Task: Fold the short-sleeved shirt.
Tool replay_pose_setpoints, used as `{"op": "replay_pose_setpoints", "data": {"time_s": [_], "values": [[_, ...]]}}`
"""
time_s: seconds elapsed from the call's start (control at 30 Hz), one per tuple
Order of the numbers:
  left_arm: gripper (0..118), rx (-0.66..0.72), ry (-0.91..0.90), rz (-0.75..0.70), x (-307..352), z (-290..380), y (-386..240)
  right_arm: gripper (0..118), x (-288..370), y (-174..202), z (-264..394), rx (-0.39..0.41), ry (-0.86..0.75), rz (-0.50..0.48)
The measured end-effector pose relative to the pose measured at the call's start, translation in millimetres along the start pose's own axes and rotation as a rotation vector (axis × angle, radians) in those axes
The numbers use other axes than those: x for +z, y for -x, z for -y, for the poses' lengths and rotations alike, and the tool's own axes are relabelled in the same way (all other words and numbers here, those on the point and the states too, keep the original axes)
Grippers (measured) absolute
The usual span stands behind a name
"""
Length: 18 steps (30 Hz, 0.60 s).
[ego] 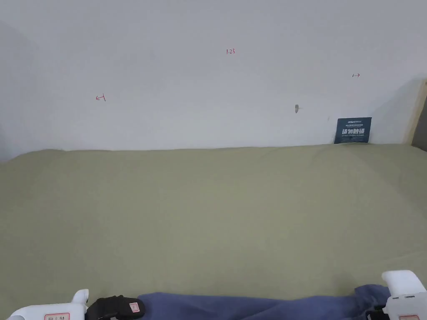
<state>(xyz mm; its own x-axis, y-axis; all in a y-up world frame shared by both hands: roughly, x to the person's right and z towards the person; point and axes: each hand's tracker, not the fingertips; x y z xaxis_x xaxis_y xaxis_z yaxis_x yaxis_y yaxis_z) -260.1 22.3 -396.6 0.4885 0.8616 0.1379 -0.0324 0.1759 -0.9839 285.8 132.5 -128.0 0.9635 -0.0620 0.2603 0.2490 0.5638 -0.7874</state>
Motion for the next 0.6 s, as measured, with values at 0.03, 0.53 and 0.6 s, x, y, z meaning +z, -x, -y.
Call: {"op": "replay_pose_setpoints", "data": {"time_s": [0.03,0.53,0.6], "values": [[117,0.008,-0.027,0.060,-2.2,0.7,0.7,0,-1.0,1.4,0.6,0.000,0.002,-0.006],[9,-0.112,-0.067,-0.106,-24.6,20.4,-45.7,0,-0.9,8.9,5.2,-0.001,0.006,-0.058],[9,-0.138,-0.085,-0.115,-18.3,21.9,-65.5,0,2.0,8.3,3.2,0.008,-0.003,-0.056]]}}
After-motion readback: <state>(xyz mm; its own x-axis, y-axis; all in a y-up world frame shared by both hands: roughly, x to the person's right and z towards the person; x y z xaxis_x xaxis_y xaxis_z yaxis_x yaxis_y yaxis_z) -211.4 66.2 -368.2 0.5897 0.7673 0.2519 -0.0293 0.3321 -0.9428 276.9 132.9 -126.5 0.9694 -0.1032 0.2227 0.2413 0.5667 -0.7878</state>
